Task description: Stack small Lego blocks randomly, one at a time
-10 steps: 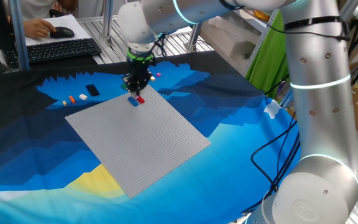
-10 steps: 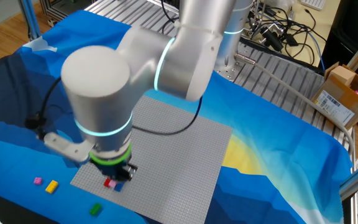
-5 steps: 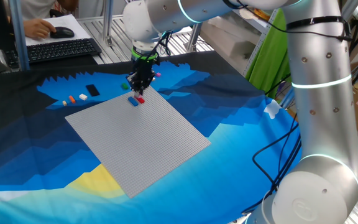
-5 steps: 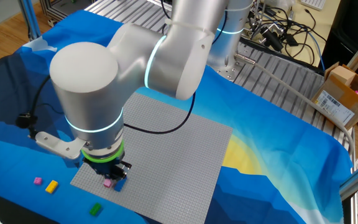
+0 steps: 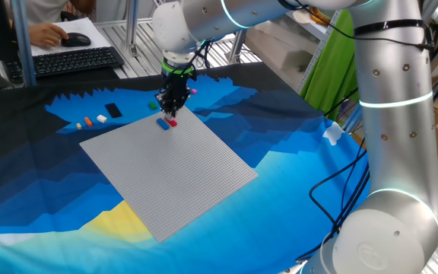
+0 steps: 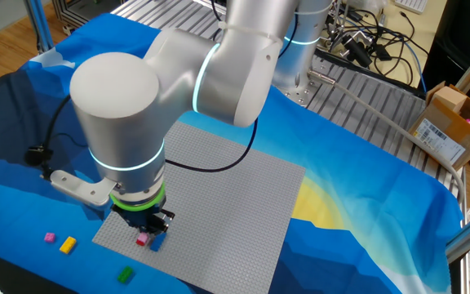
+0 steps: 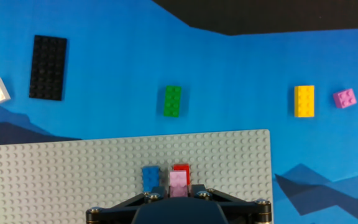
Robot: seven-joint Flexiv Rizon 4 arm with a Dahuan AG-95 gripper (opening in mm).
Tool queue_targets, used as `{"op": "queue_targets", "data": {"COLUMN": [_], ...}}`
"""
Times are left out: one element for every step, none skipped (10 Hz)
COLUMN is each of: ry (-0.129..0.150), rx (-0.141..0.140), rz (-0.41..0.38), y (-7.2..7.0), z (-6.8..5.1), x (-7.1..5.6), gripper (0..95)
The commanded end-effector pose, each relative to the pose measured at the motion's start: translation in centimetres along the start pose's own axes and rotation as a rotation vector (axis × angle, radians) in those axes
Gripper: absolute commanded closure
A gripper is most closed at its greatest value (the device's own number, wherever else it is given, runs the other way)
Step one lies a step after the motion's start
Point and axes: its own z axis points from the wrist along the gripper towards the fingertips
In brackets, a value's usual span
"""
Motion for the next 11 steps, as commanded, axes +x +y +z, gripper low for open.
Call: {"op": "queue_targets", "data": {"ry": [-0.003,-0.007,-0.007,-0.008,-0.009,-0.009,-0.011,-0.014,-0.014,-0.015,-0.015], "rx": [0.002,0.003,0.002,0.002,0.002,0.002,0.002,0.003,0.003,0.003,0.002], "rz": [0.000,0.000,0.000,0.001,0.002,0.004,0.003,0.001,0.000,0.000,-0.001], "y": [-0.07,-0.15,-0.21,-0.23,-0.23,-0.22,-0.22,-0.24,-0.24,-0.25,-0.25], "z": [0.04,0.14,0.19,0.24,0.25,0.28,0.30,0.22,0.24,0.22,0.21], "x": [0.13,0.10,0.09,0.07,0.07,0.06,0.03,-0.11,-0.13,-0.14,-0.15], "gripper": [95.0,95.0,95.0,95.0,95.0,95.0,95.0,95.0,95.0,95.0,95.0]}}
